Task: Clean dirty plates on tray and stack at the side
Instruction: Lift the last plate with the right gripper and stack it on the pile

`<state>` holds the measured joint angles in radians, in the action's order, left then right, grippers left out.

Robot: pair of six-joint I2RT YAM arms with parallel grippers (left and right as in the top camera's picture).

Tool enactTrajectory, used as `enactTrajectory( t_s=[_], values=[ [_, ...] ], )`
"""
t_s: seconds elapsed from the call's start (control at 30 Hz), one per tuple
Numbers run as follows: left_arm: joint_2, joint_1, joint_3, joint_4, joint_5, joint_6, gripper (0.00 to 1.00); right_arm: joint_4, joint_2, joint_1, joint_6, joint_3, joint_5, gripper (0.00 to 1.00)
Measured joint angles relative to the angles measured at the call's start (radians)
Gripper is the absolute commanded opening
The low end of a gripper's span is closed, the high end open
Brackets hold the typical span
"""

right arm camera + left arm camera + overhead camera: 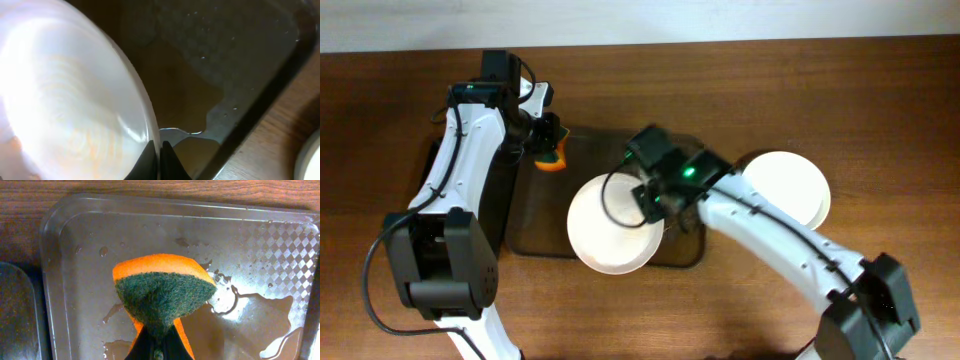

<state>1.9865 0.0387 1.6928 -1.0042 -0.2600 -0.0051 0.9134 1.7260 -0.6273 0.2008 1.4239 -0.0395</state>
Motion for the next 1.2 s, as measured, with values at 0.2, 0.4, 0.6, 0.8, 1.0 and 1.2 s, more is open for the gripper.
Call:
enactTrajectory(
  t_s=[0.2, 0.4, 0.6, 0.8, 1.0, 1.2],
  values=[
    [0.000, 0.000, -0.001, 0.002, 0.000, 0.000, 0.00, 0.082, -0.018, 0.428, -0.050, 0.000, -0.226, 0.04],
    [0.000, 0.000, -0.001, 0.002, 0.014, 0.000, 0.00, 0.092, -0.023, 0.821, -0.052, -0.050, -0.251, 0.04],
    [0.000, 0.000, -0.001, 0.002, 0.015, 0.000, 0.00, -0.114, -0.028, 0.993, -0.029, -0.278, -0.250, 0.04],
    [0.000, 0.000, -0.001, 0.002, 0.015, 0.000, 0.00, -0.177, -0.028, 1.000, 0.036, -0.347, -0.221, 0.35],
    [0.000, 0.000, -0.001, 0.006, 0.018, 0.000, 0.00, 0.013, -0.027, 0.882, -0.020, -0.107, -0.281, 0.41],
    [0.000, 0.000, -0.001, 0.006, 0.018, 0.000, 0.00, -0.008, 0.008, 0.452, 0.007, -0.094, -0.317, 0.42]
  ],
)
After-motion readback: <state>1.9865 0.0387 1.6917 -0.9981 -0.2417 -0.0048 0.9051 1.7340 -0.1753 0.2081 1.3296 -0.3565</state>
